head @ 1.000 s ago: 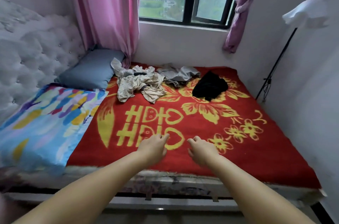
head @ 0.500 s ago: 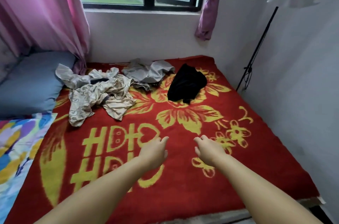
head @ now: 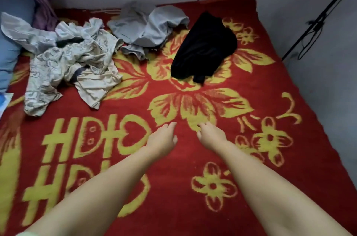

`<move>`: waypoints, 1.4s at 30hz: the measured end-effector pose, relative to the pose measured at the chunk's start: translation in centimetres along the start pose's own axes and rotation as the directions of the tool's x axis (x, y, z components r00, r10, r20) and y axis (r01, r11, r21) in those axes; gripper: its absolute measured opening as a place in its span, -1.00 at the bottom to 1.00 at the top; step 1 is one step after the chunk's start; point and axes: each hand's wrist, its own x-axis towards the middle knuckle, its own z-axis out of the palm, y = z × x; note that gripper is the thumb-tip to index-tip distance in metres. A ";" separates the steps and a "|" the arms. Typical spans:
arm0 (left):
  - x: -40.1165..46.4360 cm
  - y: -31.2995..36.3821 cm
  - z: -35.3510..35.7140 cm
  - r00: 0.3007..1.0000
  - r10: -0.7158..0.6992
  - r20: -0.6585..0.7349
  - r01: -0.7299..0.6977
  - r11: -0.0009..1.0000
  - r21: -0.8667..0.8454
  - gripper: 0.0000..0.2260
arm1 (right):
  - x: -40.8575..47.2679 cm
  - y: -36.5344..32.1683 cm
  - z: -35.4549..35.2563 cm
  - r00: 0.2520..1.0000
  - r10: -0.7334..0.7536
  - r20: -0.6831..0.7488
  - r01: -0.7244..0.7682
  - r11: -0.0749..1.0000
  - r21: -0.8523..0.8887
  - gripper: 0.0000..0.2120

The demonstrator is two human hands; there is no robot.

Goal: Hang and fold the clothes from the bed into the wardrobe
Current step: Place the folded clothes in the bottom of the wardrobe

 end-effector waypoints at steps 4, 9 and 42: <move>7.2 -2.5 2.0 0.999 -0.027 0.033 0.025 0.998 0.059 -0.57 | 6.6 0.1 4.2 0.999 0.005 -0.032 -0.003 0.999 0.042 -0.68; 17.1 -4.9 3.8 0.998 0.052 -0.023 -0.049 0.989 0.136 -0.54 | 15.4 0.9 8.8 0.990 -0.057 -0.128 0.060 0.998 0.016 -0.63; 16.8 -12.7 0.6 0.936 0.200 -0.291 -0.237 0.967 -0.097 -0.82 | 18.5 0.7 13.9 0.966 0.197 -0.168 -0.175 0.975 0.137 -0.33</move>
